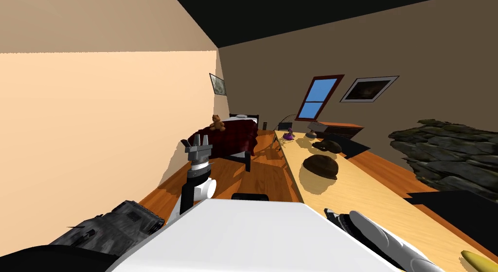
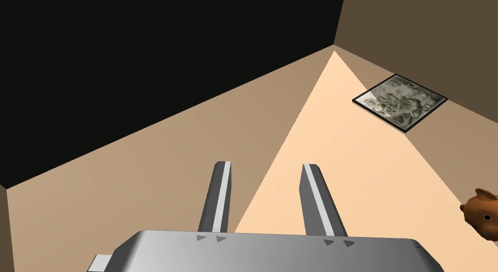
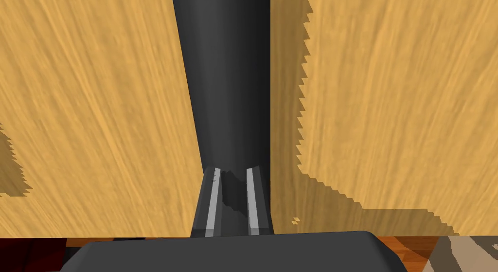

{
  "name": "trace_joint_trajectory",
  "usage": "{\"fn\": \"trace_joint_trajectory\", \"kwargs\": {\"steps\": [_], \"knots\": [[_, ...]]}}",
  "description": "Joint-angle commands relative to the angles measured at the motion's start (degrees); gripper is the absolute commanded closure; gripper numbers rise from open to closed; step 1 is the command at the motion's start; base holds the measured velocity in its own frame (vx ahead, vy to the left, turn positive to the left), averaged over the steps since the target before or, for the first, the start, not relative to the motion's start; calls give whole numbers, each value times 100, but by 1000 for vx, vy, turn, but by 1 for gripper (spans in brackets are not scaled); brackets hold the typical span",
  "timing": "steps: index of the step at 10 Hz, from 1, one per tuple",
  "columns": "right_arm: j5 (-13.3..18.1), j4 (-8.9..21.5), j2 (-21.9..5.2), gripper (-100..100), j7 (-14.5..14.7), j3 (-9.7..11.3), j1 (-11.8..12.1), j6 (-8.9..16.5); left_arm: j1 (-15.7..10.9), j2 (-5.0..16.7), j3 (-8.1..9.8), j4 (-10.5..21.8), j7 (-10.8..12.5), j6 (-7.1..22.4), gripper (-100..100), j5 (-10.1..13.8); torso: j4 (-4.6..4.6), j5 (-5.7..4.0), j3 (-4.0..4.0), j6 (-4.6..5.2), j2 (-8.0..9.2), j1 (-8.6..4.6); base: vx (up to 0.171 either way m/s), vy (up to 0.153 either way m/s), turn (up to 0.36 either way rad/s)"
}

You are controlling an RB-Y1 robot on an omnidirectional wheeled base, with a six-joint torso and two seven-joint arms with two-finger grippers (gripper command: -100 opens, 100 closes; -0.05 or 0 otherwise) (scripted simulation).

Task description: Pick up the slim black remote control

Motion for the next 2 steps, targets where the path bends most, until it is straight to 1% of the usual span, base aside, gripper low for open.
{"fn": "trace_joint_trajectory", "kwargs": {"steps": [1, 2], "knots": [[0, 0, 0, 100, 0, 0, 0, 0, 0, 0, 0, 0, 0, 0, 0, 0, 0, 0, 0, 0, 0, 0, -7, 12, -2], [3, -11, -2, 0, -15, 0, 3, -9, 0, 0, 0, 0, 0, 0, 0, 0, 0, -2, -1, 0, -2, -9, 0, 0, 0]]}}
